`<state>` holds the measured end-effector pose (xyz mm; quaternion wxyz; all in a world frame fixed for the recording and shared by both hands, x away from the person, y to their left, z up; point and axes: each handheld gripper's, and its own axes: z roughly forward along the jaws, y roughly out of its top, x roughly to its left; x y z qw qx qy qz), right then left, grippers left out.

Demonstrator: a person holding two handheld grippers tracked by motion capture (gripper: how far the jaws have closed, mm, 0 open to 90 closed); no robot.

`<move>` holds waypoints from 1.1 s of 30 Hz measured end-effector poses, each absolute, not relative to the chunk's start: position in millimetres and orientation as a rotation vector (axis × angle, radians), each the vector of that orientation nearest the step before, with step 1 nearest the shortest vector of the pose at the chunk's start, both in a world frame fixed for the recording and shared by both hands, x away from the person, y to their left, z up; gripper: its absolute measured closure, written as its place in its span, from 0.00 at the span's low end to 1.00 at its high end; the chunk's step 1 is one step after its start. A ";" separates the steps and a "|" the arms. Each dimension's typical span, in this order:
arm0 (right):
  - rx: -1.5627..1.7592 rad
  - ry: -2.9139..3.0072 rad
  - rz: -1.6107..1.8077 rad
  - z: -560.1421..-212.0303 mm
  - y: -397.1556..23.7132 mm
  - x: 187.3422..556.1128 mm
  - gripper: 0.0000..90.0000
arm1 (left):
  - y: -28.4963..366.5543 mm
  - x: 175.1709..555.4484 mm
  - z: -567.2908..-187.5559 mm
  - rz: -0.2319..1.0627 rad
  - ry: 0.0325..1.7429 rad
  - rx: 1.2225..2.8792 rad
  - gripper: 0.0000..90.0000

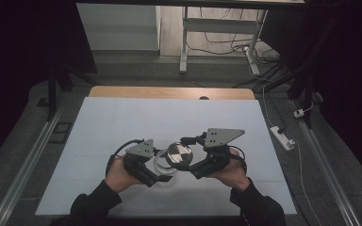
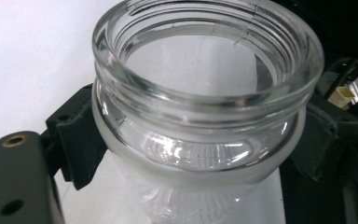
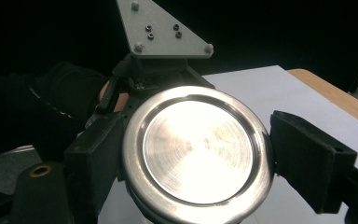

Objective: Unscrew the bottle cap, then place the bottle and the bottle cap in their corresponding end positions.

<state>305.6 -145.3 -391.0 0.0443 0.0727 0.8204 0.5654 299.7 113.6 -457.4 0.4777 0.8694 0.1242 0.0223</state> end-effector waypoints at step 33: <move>0.287 2.458 1.644 -396.4 -148.8 297.3 0.22 | 136.8 324.3 -453.1 0.224 0.507 2.079 0.18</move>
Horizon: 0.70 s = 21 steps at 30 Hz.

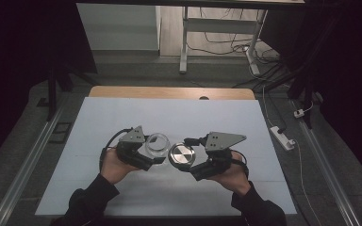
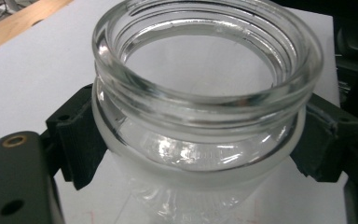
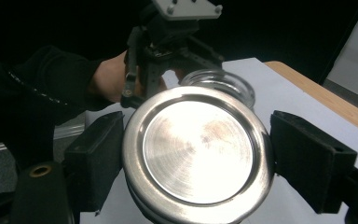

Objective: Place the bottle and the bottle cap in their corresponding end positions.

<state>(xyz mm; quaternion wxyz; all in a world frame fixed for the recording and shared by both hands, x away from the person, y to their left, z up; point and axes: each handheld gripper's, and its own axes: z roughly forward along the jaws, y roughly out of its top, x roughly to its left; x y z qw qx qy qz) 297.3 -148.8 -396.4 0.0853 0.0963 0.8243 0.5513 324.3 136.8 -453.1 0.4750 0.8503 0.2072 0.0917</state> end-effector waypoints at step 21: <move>0.306 2.505 1.611 -429.2 -146.7 285.6 0.22 | 125.8 349.7 -454.6 0.261 0.536 2.063 0.18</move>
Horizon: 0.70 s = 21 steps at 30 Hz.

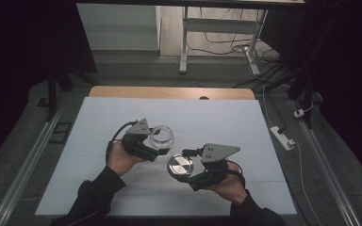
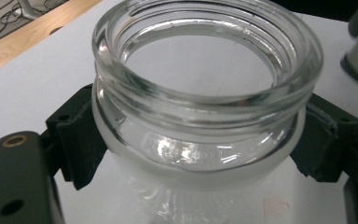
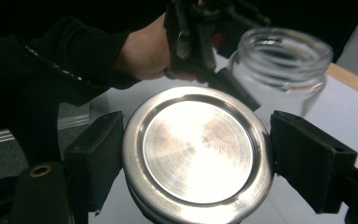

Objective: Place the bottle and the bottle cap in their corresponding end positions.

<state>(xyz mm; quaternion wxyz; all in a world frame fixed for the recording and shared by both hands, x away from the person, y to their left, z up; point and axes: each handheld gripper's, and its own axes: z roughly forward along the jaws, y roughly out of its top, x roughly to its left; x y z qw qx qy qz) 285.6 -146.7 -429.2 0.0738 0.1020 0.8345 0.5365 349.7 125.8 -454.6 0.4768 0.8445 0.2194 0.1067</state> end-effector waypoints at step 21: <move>0.354 2.549 1.527 -475.8 -139.4 285.4 0.22 | 103.0 379.4 -470.7 0.276 0.544 2.070 0.18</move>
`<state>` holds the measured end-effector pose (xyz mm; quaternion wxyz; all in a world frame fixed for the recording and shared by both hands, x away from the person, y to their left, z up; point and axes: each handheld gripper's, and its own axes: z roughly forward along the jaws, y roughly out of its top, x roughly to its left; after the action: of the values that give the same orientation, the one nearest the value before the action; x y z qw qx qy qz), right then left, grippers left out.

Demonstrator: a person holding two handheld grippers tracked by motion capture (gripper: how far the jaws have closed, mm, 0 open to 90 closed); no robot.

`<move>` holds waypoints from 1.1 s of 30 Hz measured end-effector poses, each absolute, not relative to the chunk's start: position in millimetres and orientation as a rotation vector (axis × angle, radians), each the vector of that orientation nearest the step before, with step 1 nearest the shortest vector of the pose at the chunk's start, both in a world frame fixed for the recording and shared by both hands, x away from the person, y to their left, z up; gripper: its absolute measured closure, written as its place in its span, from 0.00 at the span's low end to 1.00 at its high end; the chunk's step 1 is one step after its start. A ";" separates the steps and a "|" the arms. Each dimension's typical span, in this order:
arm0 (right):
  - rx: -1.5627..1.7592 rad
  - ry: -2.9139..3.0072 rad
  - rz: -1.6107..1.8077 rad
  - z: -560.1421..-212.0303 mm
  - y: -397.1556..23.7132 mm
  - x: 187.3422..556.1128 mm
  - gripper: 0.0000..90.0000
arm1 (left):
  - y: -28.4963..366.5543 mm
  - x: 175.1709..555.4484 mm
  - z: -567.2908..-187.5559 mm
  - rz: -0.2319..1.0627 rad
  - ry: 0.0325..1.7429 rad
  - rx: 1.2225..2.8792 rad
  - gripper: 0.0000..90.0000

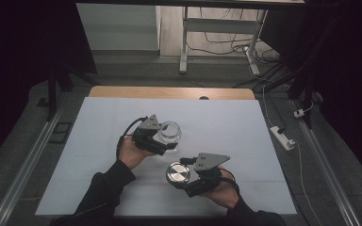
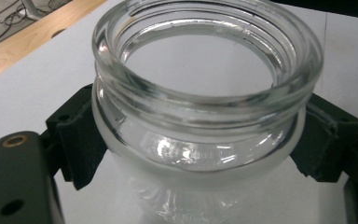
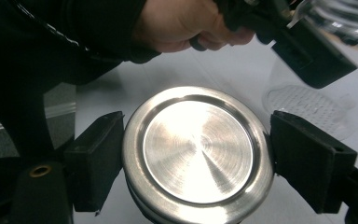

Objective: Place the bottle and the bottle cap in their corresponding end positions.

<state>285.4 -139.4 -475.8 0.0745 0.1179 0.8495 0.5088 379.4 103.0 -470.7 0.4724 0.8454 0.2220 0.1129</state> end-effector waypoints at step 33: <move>0.348 2.689 1.298 -531.0 -116.9 297.2 0.22 | 85.2 406.9 -508.8 0.323 0.625 2.092 0.18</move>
<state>297.2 -116.9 -531.0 0.0675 0.1155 0.8925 0.4308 406.9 85.2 -508.8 0.4505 0.8462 0.2529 0.1307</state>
